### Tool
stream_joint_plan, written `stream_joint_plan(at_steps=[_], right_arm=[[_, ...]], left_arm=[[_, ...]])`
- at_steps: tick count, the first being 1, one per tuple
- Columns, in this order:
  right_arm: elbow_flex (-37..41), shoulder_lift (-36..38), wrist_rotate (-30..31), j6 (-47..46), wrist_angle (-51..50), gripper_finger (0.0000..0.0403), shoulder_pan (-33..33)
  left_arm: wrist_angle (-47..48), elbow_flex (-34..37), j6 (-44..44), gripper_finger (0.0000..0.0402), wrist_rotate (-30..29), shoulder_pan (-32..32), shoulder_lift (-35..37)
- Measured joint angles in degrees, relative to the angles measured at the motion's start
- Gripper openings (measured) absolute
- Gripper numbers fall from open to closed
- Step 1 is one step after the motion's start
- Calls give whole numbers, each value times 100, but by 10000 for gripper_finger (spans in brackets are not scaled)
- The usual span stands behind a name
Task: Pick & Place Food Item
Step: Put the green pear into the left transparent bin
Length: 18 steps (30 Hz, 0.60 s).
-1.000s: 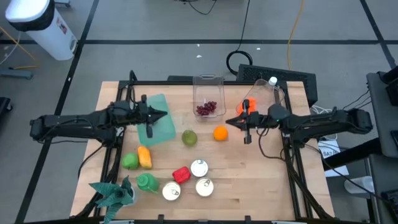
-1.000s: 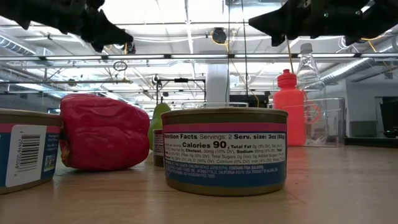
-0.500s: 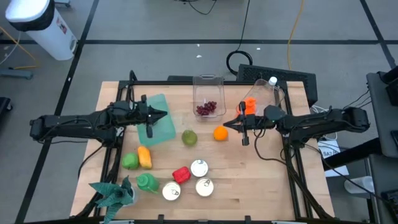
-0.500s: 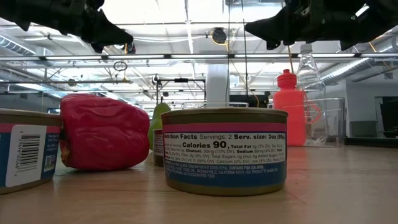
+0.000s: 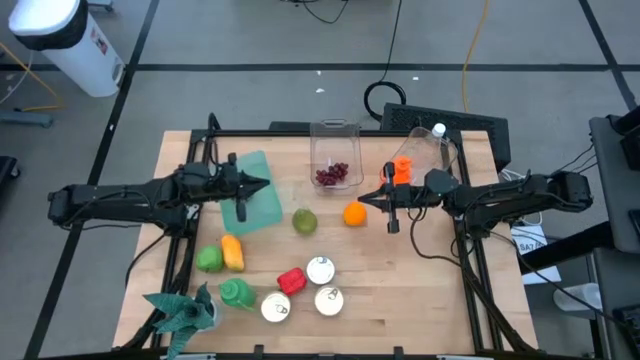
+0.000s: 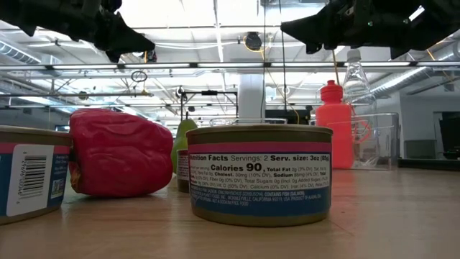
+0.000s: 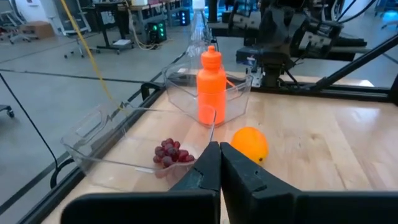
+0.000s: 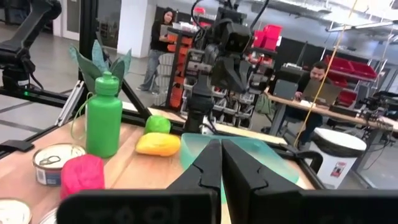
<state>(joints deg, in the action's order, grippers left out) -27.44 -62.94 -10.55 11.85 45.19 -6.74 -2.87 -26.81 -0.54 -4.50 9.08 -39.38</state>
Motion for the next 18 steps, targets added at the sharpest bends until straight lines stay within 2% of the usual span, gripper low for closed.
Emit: stream_joint_plan(at_steps=[5, 9, 12, 18], right_arm=[[0, 0, -2, -54, -82, 4, 0], [0, 0, -87, -38, -151, 4, 0], [0, 0, -324, 73, -208, 4, 4], [2, 0, -272, 28, -198, 4, 7]], left_arm=[[420, 0, 183, 15, 9, -85, 0], [671, 0, 177, 5, 12, -218, 0], [565, 0, -14, 5, 14, -263, 2], [274, 0, -348, 30, 10, -282, 2]])
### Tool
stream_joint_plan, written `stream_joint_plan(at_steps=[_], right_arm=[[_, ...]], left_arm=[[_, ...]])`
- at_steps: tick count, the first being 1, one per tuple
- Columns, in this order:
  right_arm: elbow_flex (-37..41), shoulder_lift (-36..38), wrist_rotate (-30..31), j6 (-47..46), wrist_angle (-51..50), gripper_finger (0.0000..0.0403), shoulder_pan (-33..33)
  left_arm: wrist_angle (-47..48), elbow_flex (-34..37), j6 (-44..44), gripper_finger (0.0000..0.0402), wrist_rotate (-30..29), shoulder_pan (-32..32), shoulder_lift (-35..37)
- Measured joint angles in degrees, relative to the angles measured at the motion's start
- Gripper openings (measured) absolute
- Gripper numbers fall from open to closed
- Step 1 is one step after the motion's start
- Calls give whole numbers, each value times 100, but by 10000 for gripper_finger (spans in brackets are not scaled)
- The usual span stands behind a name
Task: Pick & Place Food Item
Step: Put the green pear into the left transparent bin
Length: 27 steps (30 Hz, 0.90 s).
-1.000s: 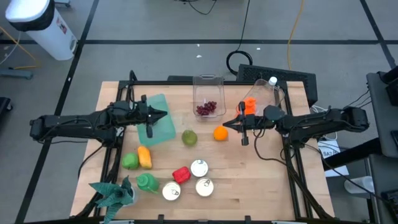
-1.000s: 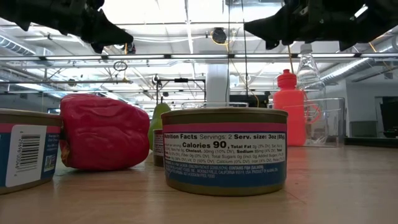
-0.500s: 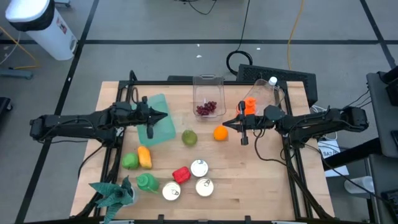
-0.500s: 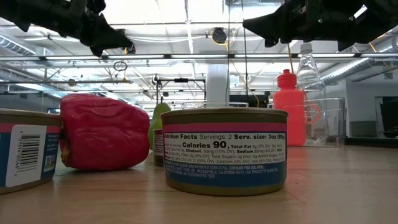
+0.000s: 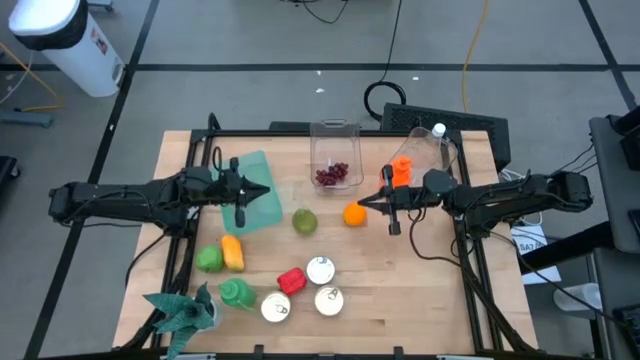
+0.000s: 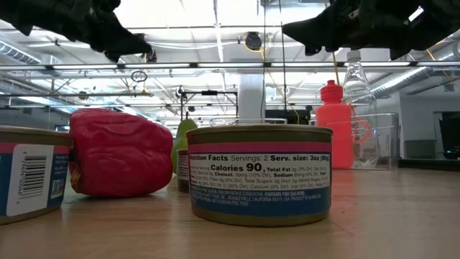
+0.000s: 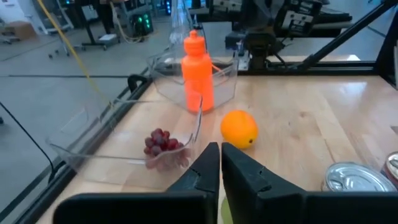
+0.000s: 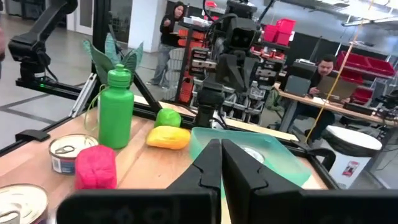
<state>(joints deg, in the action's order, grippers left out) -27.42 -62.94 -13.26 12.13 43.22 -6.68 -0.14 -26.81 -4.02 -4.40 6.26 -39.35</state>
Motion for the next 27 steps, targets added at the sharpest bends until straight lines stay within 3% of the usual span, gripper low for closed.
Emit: stream_joint_plan(at_steps=[6, 10, 21, 24, 27], right_arm=[[4, -117, -26, 0, 37, 4, 2], [4, -482, -49, -102, 581, 4, 2], [-1001, -2425, -297, -58, 1024, 1, 164], [-1023, -2406, -176, -75, 1089, 1, 169], [-883, -1878, -141, -106, 972, 0, 107]], left_arm=[[-20, 0, 7, 37, -4, 0, 0], [-14, 0, 29, 37, -6, 2, 0], [-186, 0, 282, 37, -8, 9, -2], [-191, -2, 222, 37, 184, -2, -220], [-484, -2, 79, 34, 472, -2, -730]])
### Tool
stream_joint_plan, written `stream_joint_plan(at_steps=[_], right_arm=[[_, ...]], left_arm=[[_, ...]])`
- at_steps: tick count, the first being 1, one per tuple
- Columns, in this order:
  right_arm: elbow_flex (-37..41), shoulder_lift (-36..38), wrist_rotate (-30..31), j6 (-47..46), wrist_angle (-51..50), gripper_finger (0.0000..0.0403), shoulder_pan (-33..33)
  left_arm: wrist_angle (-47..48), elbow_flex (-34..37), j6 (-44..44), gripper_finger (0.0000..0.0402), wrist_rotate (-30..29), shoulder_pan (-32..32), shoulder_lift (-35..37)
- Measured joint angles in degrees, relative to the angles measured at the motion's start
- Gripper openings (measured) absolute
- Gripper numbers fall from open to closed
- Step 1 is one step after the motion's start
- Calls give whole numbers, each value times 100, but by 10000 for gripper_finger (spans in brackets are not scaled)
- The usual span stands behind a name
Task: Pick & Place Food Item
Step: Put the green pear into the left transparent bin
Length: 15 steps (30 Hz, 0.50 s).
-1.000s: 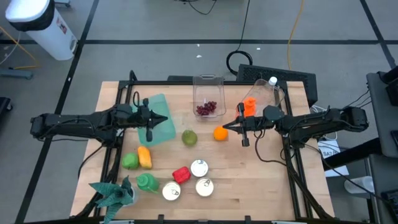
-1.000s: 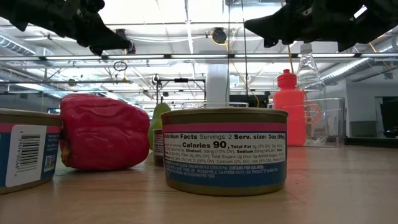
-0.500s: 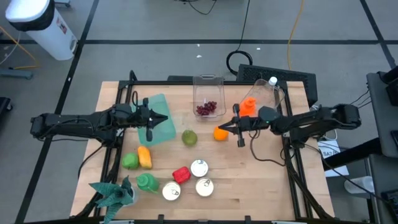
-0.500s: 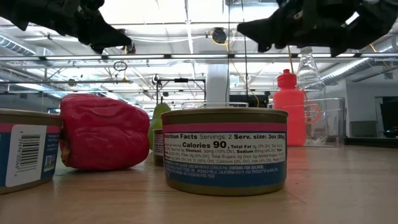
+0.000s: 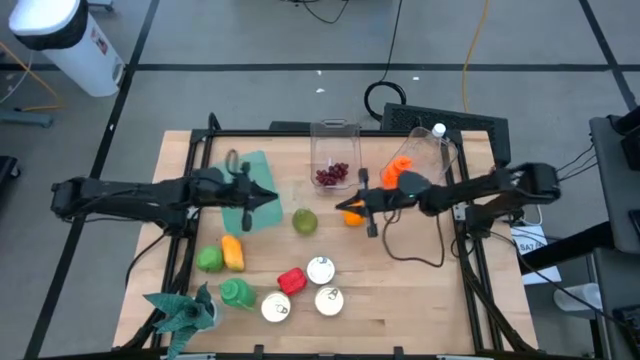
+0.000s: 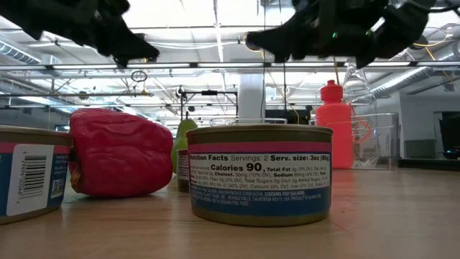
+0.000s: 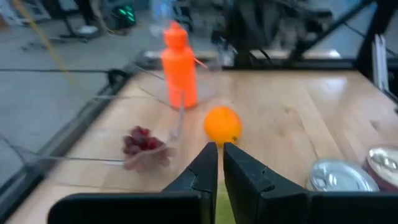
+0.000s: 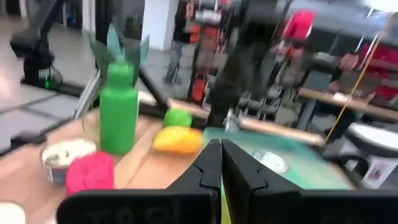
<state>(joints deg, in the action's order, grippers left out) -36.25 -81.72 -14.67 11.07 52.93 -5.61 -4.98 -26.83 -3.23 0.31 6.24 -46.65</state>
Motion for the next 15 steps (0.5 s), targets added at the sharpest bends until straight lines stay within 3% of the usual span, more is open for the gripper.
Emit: stream_joint_plan(at_steps=[4, 7, 15], right_arm=[[231, 1105, 633, 55, -883, 0, -4], [323, 1957, 729, 147, -1833, 0, -27], [772, 3344, 722, 465, -2497, 0, -39]], left_arm=[[-682, -23, -200, 7, 425, -25, -895], [-1096, -61, -149, 11, 418, -132, -1365], [-1428, -318, -200, 122, -500, -638, -2289]])
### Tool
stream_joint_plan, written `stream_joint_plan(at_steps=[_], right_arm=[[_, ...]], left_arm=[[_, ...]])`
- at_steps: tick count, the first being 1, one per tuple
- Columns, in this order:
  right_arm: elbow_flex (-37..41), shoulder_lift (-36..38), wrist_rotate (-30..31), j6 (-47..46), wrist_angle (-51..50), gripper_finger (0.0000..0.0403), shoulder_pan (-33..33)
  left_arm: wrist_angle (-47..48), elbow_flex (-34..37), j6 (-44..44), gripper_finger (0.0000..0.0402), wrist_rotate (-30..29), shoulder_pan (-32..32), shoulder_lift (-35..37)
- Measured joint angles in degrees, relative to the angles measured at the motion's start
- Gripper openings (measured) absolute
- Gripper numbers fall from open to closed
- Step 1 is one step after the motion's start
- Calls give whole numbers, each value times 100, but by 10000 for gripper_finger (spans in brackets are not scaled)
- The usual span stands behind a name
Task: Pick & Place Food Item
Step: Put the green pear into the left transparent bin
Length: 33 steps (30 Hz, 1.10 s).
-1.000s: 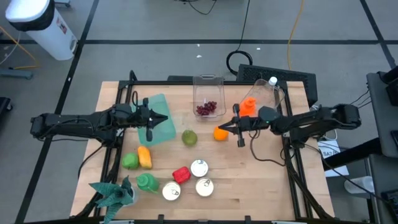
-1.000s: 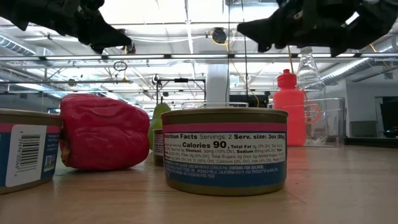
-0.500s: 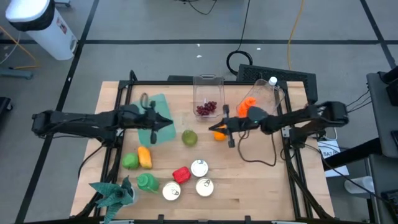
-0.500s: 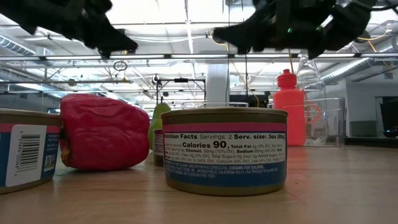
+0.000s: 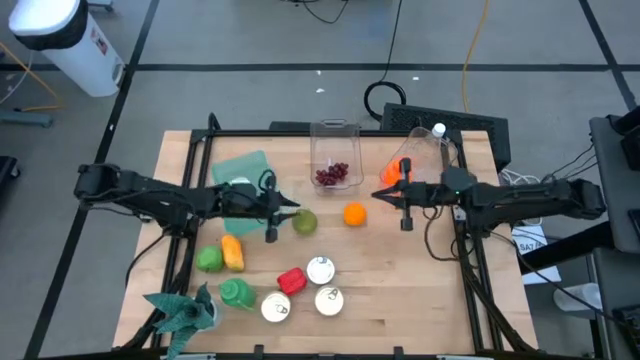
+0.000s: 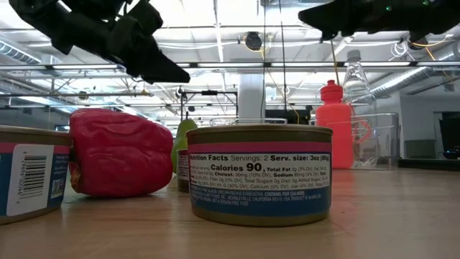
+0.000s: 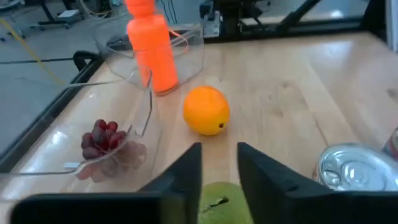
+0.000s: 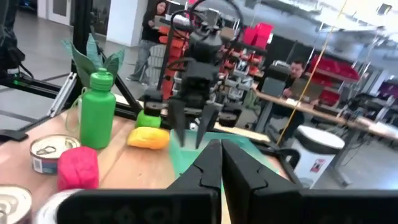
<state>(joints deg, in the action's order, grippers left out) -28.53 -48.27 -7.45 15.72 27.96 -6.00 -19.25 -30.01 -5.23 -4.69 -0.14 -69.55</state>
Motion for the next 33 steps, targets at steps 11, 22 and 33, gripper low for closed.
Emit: stream_joint_plan(at_steps=[11, 22, 33], right_arm=[[357, 651, -6, 309, 92, 0, 0], [376, 654, -6, 302, 93, 0, 0], [376, 649, -6, 300, 93, 0, 0]], left_arm=[[42, -60, -228, 196, -312, -201, -632], [265, -62, -24, 150, -433, -201, -624], [206, -61, -48, 155, -739, -201, -807]])
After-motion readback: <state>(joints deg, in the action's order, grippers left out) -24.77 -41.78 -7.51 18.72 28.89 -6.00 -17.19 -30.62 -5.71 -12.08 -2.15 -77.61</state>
